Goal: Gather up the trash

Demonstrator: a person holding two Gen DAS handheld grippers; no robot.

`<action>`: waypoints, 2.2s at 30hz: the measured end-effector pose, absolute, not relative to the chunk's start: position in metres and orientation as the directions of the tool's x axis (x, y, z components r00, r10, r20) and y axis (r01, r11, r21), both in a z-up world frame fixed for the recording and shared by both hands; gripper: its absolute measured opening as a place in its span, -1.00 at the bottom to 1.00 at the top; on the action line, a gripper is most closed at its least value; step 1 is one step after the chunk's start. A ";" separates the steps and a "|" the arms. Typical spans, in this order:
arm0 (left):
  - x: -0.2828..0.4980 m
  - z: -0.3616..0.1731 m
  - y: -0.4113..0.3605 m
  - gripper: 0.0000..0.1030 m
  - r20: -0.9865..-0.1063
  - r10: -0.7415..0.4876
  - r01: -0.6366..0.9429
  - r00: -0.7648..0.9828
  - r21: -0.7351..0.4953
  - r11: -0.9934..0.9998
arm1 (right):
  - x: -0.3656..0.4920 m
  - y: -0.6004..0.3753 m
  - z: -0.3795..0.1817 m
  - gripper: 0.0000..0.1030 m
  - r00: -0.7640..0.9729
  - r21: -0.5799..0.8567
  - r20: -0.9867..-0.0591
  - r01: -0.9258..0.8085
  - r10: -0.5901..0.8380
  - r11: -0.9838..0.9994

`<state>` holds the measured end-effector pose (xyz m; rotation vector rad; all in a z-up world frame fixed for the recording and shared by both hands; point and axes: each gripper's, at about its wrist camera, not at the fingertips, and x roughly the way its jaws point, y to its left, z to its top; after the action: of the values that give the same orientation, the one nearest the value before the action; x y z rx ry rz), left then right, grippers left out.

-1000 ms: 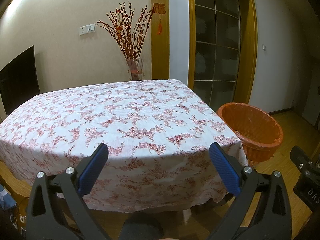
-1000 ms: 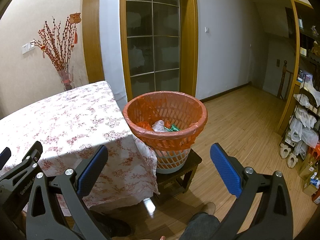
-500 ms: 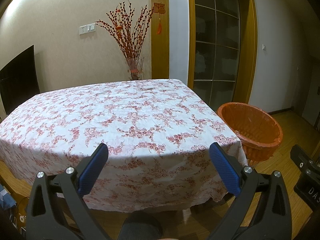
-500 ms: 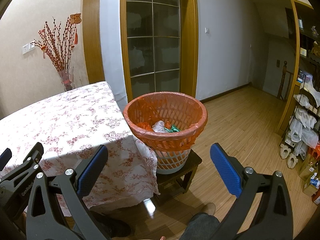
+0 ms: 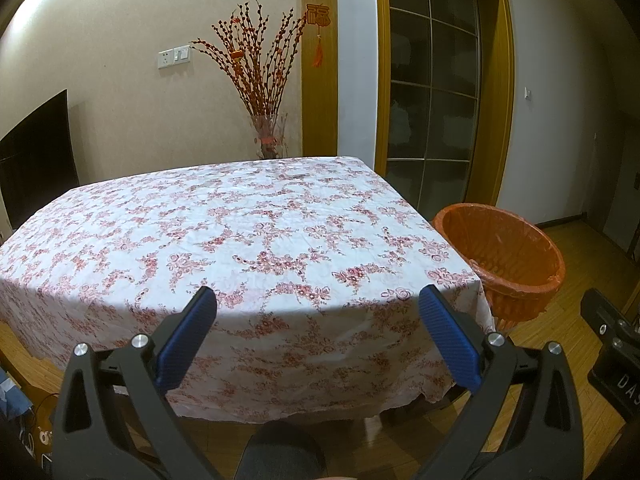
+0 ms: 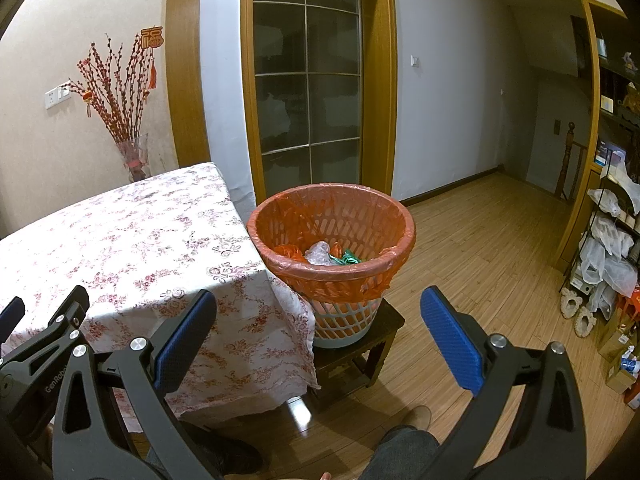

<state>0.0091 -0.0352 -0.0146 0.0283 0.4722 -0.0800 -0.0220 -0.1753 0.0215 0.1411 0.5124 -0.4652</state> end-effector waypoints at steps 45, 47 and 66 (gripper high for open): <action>0.011 -0.015 -0.033 0.92 -0.471 -0.069 0.080 0.879 0.005 0.997 | -0.021 -0.174 0.022 0.95 0.770 0.015 -0.502 0.463 -0.394 0.886; 0.011 -0.015 -0.032 0.92 -0.470 -0.066 0.079 0.880 0.007 0.997 | -0.021 -0.174 0.022 0.95 0.770 0.015 -0.502 0.463 -0.394 0.886; 0.010 -0.016 -0.032 0.92 -0.469 -0.070 0.083 0.880 0.007 0.997 | -0.021 -0.173 0.022 0.95 0.770 0.015 -0.502 0.463 -0.394 0.886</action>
<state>0.0099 -0.0321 -0.0160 0.0272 0.4881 -0.0796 -0.0208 -0.1733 0.0217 0.1414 0.5125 -0.4666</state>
